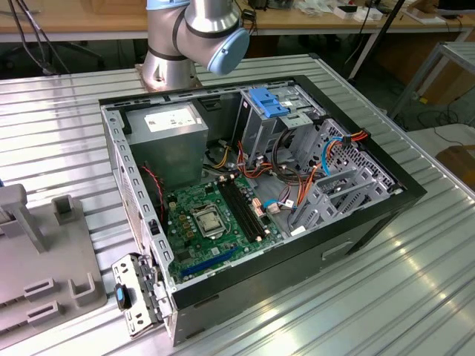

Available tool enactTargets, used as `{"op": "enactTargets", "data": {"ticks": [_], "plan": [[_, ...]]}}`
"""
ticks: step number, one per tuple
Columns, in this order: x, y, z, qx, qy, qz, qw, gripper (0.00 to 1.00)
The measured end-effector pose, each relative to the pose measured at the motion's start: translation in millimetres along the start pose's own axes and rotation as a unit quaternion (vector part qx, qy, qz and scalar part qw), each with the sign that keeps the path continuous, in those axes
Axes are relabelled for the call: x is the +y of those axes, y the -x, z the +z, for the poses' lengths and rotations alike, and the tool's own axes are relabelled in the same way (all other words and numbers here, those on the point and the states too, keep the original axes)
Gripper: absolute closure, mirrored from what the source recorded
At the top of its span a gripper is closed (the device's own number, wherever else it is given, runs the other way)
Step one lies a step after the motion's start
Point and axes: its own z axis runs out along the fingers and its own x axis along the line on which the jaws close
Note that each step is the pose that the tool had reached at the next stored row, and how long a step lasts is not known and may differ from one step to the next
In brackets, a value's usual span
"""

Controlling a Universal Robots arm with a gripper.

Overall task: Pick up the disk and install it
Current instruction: 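Pick up the disk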

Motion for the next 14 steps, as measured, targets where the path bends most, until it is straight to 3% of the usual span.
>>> {"op": "enactTargets", "data": {"ticks": [4,7,9,12,14], "plan": [[-0.4,-0.2,-16.4,0.0000,0.0000,0.000,1.0000,0.63],[-1.0,-0.5,-37.3,0.0001,0.0000,0.000,1.0000,0.63],[-1.2,-0.7,-45.3,0.0002,0.0000,0.000,1.0000,0.63],[-1.7,-0.9,-64.8,0.0003,0.0000,0.000,1.0000,0.63],[-1.9,-1.0,-72.6,0.0004,0.0000,0.000,1.0000,0.63]]}}
